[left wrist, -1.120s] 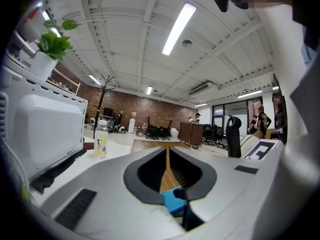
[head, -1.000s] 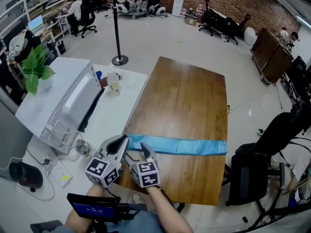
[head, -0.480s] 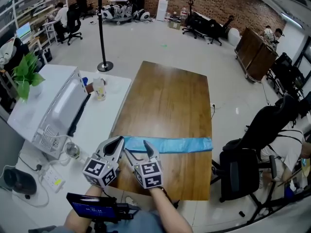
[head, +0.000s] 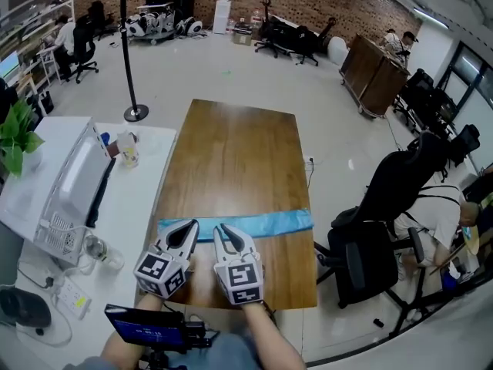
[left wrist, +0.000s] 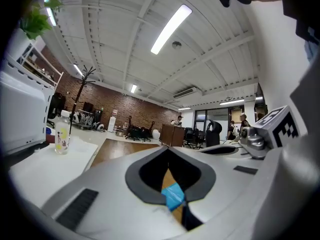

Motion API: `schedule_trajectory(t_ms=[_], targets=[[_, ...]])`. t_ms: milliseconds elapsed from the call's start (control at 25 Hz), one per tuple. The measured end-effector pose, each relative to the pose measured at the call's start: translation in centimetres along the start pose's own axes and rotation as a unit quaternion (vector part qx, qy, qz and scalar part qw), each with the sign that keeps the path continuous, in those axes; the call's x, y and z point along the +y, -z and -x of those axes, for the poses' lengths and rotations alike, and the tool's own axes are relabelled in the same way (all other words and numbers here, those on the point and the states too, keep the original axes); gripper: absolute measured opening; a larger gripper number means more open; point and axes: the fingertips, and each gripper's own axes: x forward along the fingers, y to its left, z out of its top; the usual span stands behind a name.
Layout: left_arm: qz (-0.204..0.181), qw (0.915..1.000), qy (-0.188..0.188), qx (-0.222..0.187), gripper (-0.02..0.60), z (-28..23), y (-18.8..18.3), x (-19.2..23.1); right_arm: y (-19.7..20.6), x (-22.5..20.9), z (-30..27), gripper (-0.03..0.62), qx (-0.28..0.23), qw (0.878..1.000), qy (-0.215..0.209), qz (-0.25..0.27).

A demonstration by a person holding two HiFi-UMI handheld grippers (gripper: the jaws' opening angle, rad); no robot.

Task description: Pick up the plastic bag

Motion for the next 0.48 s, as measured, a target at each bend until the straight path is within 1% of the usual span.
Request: schedule_trajectory(t_ms=[120, 200, 480], targets=[[0.003, 1.0, 0.009, 0.003, 0.015, -0.2, 0.6, -0.4, 0.1, -0.2, 0.4, 0.019, -0.001, 1.0, 0.005, 0.003], [0.005, 0.9999, 0.012, 0.006, 0.015, -0.3, 0.9, -0.5, 0.3, -0.1, 0.5, -0.014, 0.0, 1.0, 0.002, 0.001], [0.004, 0.9995, 0.016, 0.027, 0.015, -0.2, 2.3, -0.6, 0.8, 0.2, 0.4, -0.014, 0.009, 1.0, 0.003, 0.002]])
